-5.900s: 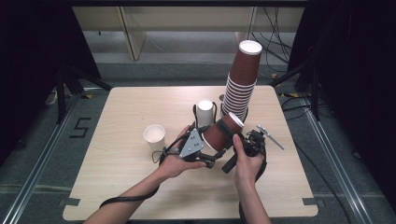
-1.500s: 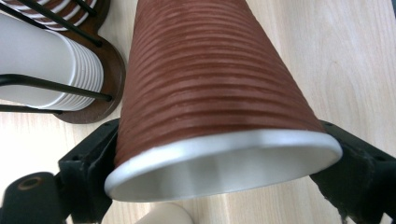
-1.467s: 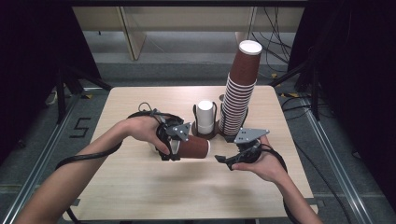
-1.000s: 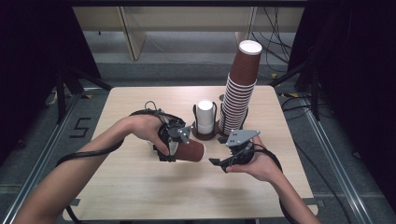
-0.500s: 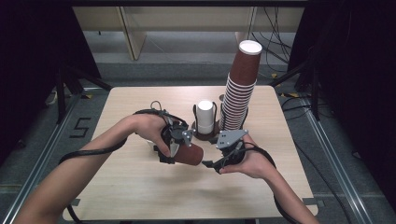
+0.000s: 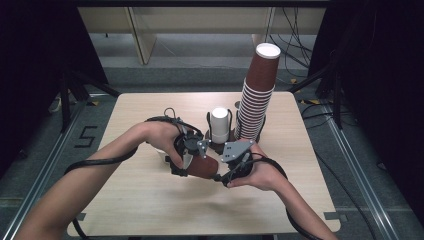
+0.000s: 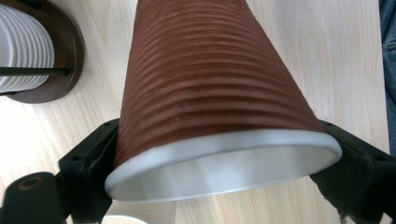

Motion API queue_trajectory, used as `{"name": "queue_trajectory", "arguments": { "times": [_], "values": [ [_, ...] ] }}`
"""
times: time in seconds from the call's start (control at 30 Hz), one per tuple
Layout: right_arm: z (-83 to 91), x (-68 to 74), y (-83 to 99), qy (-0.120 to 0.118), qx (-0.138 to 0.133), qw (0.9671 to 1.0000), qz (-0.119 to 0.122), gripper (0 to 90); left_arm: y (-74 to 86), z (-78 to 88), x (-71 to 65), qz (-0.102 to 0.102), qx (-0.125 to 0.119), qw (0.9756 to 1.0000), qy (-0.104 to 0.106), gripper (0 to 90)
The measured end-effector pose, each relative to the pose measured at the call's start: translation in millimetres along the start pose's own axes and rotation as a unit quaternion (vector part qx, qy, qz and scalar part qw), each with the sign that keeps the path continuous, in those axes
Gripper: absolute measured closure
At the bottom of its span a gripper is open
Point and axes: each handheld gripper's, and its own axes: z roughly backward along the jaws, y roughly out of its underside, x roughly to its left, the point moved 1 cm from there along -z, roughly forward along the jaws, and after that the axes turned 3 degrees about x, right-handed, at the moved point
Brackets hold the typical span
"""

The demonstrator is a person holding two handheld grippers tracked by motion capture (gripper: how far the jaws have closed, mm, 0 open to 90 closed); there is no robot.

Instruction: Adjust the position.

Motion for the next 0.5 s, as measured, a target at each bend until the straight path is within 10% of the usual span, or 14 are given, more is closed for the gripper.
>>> {"name": "queue_trajectory", "arguments": {
  "times": [0.5],
  "values": [
    [-13.9,4.5,-7.7,-0.012,-0.010,0.9998,0.011,17.5,-3.4,-0.5,-0.7,-0.006,0.005,1.0000,0.004,10.6]
  ]
}}
